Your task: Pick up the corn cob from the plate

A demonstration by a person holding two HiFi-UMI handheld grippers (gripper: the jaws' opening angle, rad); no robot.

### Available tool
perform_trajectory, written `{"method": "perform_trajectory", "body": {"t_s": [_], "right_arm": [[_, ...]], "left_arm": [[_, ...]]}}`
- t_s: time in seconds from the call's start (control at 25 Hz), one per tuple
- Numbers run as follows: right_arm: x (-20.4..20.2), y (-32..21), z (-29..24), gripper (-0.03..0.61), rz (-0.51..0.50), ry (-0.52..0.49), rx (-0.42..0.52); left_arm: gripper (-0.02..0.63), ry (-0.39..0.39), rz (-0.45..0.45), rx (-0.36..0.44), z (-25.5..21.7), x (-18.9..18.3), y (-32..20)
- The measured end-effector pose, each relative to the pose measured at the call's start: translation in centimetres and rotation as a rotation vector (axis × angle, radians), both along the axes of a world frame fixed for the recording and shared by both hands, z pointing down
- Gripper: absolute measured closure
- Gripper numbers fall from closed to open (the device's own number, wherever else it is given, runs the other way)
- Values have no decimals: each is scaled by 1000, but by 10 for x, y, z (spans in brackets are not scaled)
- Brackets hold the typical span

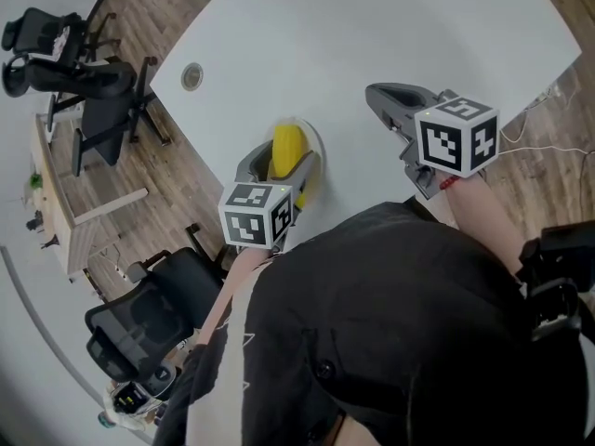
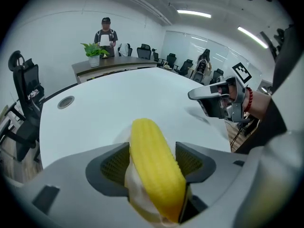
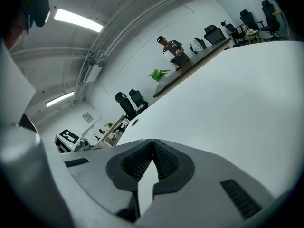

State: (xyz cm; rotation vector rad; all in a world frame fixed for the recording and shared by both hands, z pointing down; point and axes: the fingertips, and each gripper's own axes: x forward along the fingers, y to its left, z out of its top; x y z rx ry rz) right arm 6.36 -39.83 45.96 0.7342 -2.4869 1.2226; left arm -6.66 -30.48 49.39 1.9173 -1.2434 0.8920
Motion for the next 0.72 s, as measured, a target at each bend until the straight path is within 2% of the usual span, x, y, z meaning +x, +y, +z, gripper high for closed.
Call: {"method": "perform_trajectory", "body": {"t_s": [0.2, 0.4, 0.72], "right_arm": [[-3, 7, 9, 563, -22, 16, -30], [-11, 8, 13, 563, -65, 28, -27], [-31, 23, 13, 563, -123, 31, -21]], "left_arm": [[309, 59, -43, 1, 4, 0, 0], [304, 26, -34, 23, 6, 4, -5], [305, 13, -35, 46, 5, 3, -5]]}}
